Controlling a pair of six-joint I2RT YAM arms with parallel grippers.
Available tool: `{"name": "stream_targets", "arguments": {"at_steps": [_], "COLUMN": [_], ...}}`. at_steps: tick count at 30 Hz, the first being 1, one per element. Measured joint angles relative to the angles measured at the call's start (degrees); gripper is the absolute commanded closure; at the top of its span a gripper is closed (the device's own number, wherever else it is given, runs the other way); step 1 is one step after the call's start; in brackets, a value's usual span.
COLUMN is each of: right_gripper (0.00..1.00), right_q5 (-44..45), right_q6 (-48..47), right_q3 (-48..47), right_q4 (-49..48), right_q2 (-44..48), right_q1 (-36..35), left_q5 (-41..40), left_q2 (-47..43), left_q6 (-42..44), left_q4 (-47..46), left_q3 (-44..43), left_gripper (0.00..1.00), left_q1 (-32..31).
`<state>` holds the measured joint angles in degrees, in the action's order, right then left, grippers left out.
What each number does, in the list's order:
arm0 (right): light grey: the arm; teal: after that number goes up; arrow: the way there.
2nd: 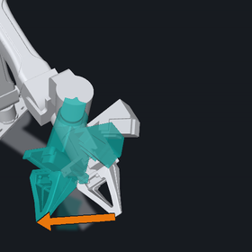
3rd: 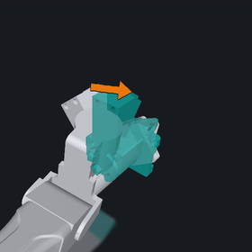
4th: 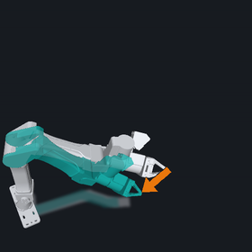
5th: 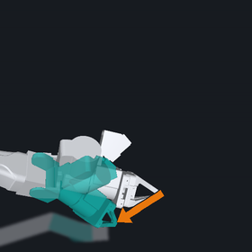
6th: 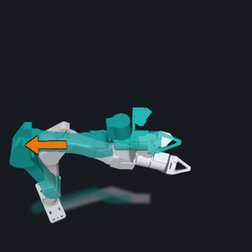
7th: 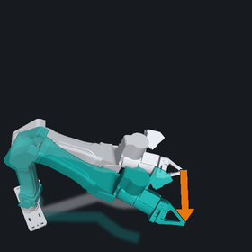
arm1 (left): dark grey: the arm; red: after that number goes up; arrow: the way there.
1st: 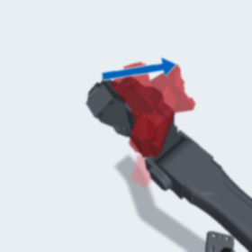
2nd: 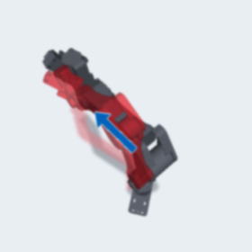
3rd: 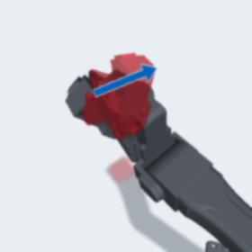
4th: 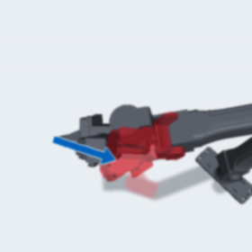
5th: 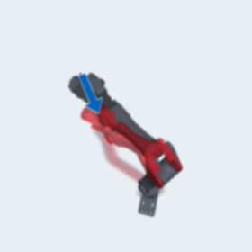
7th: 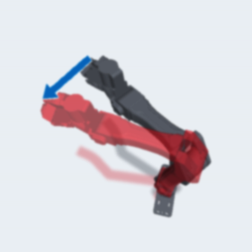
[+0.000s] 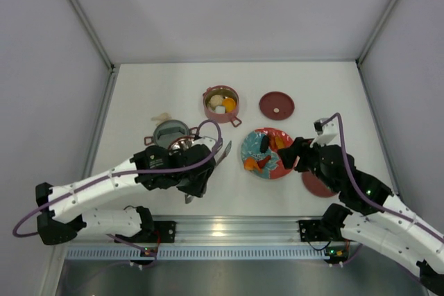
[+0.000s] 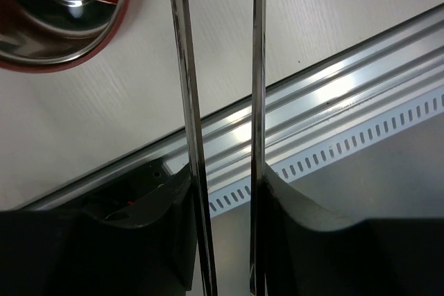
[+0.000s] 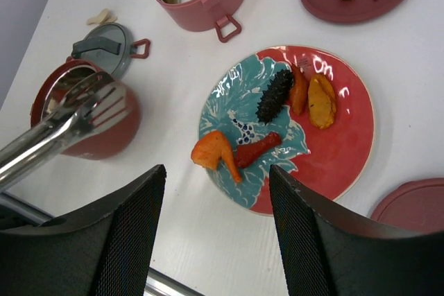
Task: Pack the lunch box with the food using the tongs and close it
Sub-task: Place the fake food in the packing box, then pick up the fake food from the plate.
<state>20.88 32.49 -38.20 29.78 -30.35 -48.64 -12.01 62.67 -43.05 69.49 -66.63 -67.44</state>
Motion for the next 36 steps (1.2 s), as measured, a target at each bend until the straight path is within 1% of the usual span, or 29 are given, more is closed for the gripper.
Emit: {"name": "stream_targets", "arguments": {"at_steps": [9, 17, 23, 36], "right_gripper": [0.39, 0.39, 0.39, 0.39], "right_q5": [1.1, 1.6, 1.7, 1.9], "right_q6": [0.2, 0.4, 0.4, 0.6], "right_q3": [0.0, 0.0, 0.0, 0.0], "right_q4": [0.5, 1.2, 1.4, 1.8], "right_q2": [1.4, 1.9, 2.4, 3.2], "right_q1": [0.0, 0.0, 0.0, 0.0], "left_q5": [3.7, 4.3, 4.7, 5.8], "left_q2": [7.0, 11.2, 14.8, 16.4], "left_q6": [2.8, 4.3, 5.3, 5.6], "left_q4": [-6.6, -10.6, -12.9, -14.0], "left_q3": [0.0, 0.0, 0.3, 2.2], "left_gripper": [0.57, 0.53, 0.53, 0.53], "left_q1": [-3.4, -3.7, -3.8, -3.8]}}
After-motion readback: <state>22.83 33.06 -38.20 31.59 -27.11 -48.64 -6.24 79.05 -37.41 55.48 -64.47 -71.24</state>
